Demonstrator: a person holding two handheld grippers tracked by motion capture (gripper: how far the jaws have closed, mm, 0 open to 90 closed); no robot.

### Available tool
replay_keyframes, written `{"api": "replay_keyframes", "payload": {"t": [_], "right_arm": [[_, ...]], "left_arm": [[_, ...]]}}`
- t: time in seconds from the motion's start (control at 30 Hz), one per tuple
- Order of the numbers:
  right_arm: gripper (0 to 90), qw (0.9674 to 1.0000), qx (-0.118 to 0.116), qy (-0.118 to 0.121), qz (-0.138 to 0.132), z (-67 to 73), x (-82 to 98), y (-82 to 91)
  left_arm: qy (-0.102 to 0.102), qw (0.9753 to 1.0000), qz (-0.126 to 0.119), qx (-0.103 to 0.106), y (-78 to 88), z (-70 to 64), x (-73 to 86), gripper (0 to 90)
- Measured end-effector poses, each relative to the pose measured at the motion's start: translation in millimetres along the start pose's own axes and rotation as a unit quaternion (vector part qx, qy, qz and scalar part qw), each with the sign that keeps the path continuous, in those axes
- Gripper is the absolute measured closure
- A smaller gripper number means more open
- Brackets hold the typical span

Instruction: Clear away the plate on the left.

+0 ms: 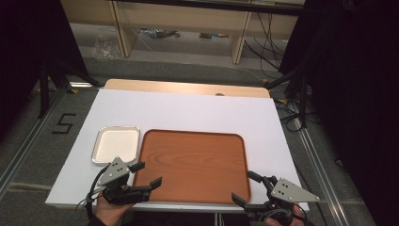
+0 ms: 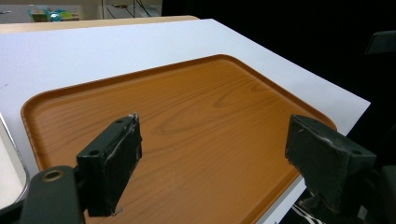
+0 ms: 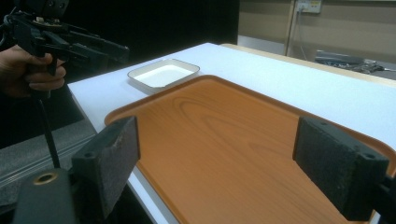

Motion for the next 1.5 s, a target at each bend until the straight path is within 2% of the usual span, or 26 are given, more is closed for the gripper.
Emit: {"api": "replay_keyframes", "payload": {"t": [0.07,0.13,0.27,0.33,0.37,0.4,0.43,0.5,0.6,0.63,0.7,0.83,0.9,0.93,0.97,1.0,1.03,1.13,1.17,1.2,1.27,1.37,1.4,1.43,1.47,1.5], "right_arm": [[15.9,1.0000,-0.003,0.000,0.002,0.2,0.3,0.2],[15.9,0.9998,-0.009,-0.016,0.007,3.6,1.5,0.5],[15.8,0.9999,-0.012,-0.010,0.003,3.1,0.7,-0.3],[15.8,1.0000,-0.001,0.003,0.000,-0.5,-0.1,0.1],[15.8,1.0000,-0.001,0.003,0.000,-0.4,0.0,0.1],[15.9,1.0000,-0.003,0.000,0.001,0.2,0.2,0.1],[15.9,0.9998,-0.009,-0.017,0.008,3.7,1.6,0.6],[15.8,1.0000,-0.003,0.000,0.001,0.1,0.2,0.1],[15.8,1.0000,-0.004,0.003,-0.008,-0.2,-0.9,-1.9],[15.8,1.0000,-0.004,-0.004,-0.005,0.6,-0.2,-1.3],[15.9,0.9999,-0.004,-0.017,0.000,2.4,1.0,-0.5],[15.9,0.9998,-0.009,-0.018,-0.004,3.0,0.4,-1.3],[15.9,1.0000,-0.002,-0.005,-0.003,-0.2,0.3,-0.1],[15.9,0.9999,-0.014,-0.007,-0.001,1.2,0.5,-0.6],[15.9,0.9999,-0.012,0.001,-0.002,-0.4,0.1,-0.5],[15.9,0.9998,-0.015,-0.014,0.005,2.0,1.6,-0.2],[15.9,0.9998,-0.017,-0.003,-0.007,0.5,-0.3,-1.6],[15.9,0.9998,-0.018,-0.007,-0.005,0.8,0.1,-1.3],[15.8,0.9998,-0.014,-0.012,0.006,0.7,2.1,0.3],[15.8,0.9999,-0.011,0.000,-0.001,-1.9,1.0,-0.6],[15.8,0.9996,-0.015,-0.024,0.008,1.4,2.7,0.4],[15.8,0.9997,-0.012,-0.017,0.009,0.3,2.3,1.0],[15.8,1.0000,-0.002,-0.003,-0.001,-2.9,0.6,0.3],[15.8,0.9993,-0.011,-0.035,0.003,3.9,1.9,0.4],[15.8,0.9997,-0.012,-0.021,-0.002,1.4,0.7,-0.3],[15.9,0.9996,-0.011,-0.028,0.001,3.0,1.2,0.1]], "left_arm": [[0.001,1.0000,0.000,0.002,-0.8,0.1,0.1,18.3],[0.010,0.9999,0.001,-0.001,-0.6,0.2,0.7,18.3],[0.009,1.0000,0.002,-0.001,-0.6,0.0,0.8,18.5],[0.010,0.9999,0.003,-0.002,-1.0,0.2,1.0,18.6],[0.001,1.0000,0.004,0.003,-1.0,0.6,0.7,18.6],[0.002,1.0000,0.004,0.002,-1.0,1.0,0.8,18.6],[0.001,1.0000,0.006,0.000,-1.0,2.0,0.9,18.7],[0.005,1.0000,0.005,-0.002,-1.4,3.8,1.2,18.7],[0.007,0.9999,0.013,-0.003,-3.6,7.9,3.9,19.0],[0.018,0.9997,0.013,-0.010,-4.7,8.9,4.9,19.2],[0.014,0.9997,0.017,-0.008,-5.5,11.8,5.7,19.2],[0.020,0.9996,0.015,-0.011,-6.4,13.2,5.8,19.4],[0.019,0.9995,0.018,-0.015,-7.5,15.6,6.5,19.4],[0.021,0.9995,0.019,-0.017,-8.0,16.2,6.6,19.5],[0.020,0.9994,0.020,-0.020,-8.9,18.0,7.1,19.5],[0.014,0.9995,0.022,-0.016,-8.9,19.2,7.1,19.6],[0.014,0.9995,0.022,-0.020,-9.0,21.4,7.0,19.7],[0.017,0.9993,0.020,-0.027,-8.9,25.9,6.8,19.9],[0.021,0.9992,0.018,-0.030,-9.0,27.3,6.6,19.9],[0.027,0.9989,0.020,-0.034,-8.9,28.3,7.2,19.9],[0.019,0.9989,0.023,-0.035,-9.6,31.2,8.2,19.9],[0.020,0.9984,0.029,-0.045,-10.6,36.4,11.7,19.9],[0.012,0.9983,0.032,-0.048,-9.9,38.7,12.1,20.0],[0.018,0.9978,0.030,-0.057,-10.1,41.3,12.5,20.1],[0.010,0.9978,0.031,-0.058,-9.7,43.6,12.6,20.4],[0.004,0.9974,0.032,-0.064,-9.7,47.2,12.9,20.6]]}}
Point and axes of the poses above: each handheld gripper's, and its own axes: y roughly backward along the jaws, x roughly out of its underside, z roughly to its left, the point moved 10 cm from there along -y, roughly forward along the jaws, and after that the axes turned 6 degrees about -z, right-handed, at the moved point
